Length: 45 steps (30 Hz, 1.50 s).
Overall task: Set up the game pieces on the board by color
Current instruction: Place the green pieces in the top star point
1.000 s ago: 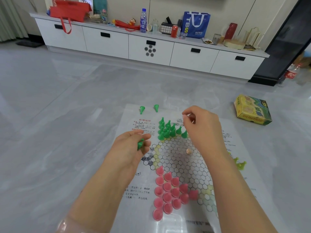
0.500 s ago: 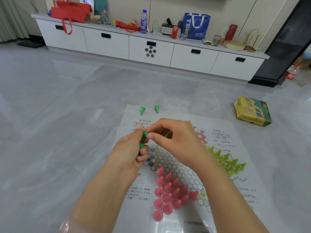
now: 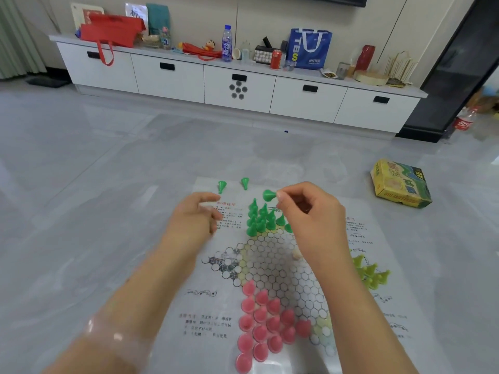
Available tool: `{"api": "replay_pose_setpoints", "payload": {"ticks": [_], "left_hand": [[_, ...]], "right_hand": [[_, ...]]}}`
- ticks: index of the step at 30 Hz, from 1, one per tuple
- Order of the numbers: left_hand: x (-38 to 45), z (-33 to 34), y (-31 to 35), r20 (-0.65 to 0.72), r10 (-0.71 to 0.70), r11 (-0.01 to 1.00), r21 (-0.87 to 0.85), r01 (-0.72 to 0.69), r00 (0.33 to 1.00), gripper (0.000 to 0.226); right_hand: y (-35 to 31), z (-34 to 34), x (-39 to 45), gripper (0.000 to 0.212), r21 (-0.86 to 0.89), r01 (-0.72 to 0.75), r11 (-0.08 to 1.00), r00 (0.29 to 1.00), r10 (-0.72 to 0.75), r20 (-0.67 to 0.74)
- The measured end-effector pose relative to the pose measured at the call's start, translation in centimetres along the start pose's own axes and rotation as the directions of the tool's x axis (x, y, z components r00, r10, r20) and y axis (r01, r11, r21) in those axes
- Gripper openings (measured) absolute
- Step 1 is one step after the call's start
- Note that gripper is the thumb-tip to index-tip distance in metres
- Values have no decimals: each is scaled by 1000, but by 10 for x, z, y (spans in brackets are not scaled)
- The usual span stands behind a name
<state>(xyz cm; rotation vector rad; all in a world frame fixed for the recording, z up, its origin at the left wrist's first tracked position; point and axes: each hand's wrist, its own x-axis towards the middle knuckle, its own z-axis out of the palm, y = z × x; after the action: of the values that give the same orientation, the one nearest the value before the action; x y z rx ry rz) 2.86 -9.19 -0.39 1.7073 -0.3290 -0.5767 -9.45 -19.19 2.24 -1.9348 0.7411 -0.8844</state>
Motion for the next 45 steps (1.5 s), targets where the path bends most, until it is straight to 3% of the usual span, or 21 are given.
{"api": "replay_pose_setpoints", "payload": {"ticks": [3,5,7,9,12,16,19,22,26,27,29,32,34,36,38,42,45], "left_hand": [[46,3,6,-33,176,882,449,-143,984,29],[75,8,6,77,186,635,752,-179,980,44],[94,17,3,179,164,354,907,-227,970,54],[105,28,3,219,147,210,946,-247,965,56],[114,46,8,275,180,86,952,-293,945,51],[119,63,5,462,242,-102,887,-451,853,33],[117,67,4,565,293,-137,823,-552,771,24],[112,67,3,626,297,-138,775,-616,721,21],[110,61,1,594,317,-63,791,-609,739,17],[109,56,1,560,321,25,801,-598,764,17],[102,43,1,441,341,293,789,-539,830,18],[85,17,-9,186,351,666,639,-384,918,14],[71,-2,-20,31,286,838,477,-266,958,13],[56,-17,-31,-36,226,946,245,-211,973,19],[46,-24,-37,-65,215,973,97,-208,974,24],[43,-22,-40,-60,260,954,169,-247,964,25],[41,-21,-37,-35,265,958,126,-259,964,37]], "right_hand": [[2,-6,1,13,35,-52,998,997,54,-63],[2,-9,0,13,53,-67,996,995,70,-68],[4,-12,-2,13,70,-81,994,993,86,-78],[6,-17,-2,13,89,-113,990,988,121,-96],[13,-24,2,12,115,-153,981,975,169,-147],[18,-27,2,11,97,-159,982,971,174,-164],[22,-29,3,12,64,-169,983,968,178,-174],[25,-33,4,12,46,-181,982,961,187,-203],[24,-41,10,12,43,-223,974,967,227,-119],[24,-42,12,12,-23,-217,976,974,215,-63],[26,-43,15,12,-162,-179,970,981,189,51],[28,-43,19,12,-328,-58,943,963,139,229],[29,-41,25,10,-435,38,900,939,117,324],[29,-41,33,8,-483,100,870,928,93,360],[27,-39,40,8,-495,135,858,930,62,362],[31,-34,47,7,-494,147,857,912,76,403],[38,-31,45,6,-506,153,849,894,100,437]]}}
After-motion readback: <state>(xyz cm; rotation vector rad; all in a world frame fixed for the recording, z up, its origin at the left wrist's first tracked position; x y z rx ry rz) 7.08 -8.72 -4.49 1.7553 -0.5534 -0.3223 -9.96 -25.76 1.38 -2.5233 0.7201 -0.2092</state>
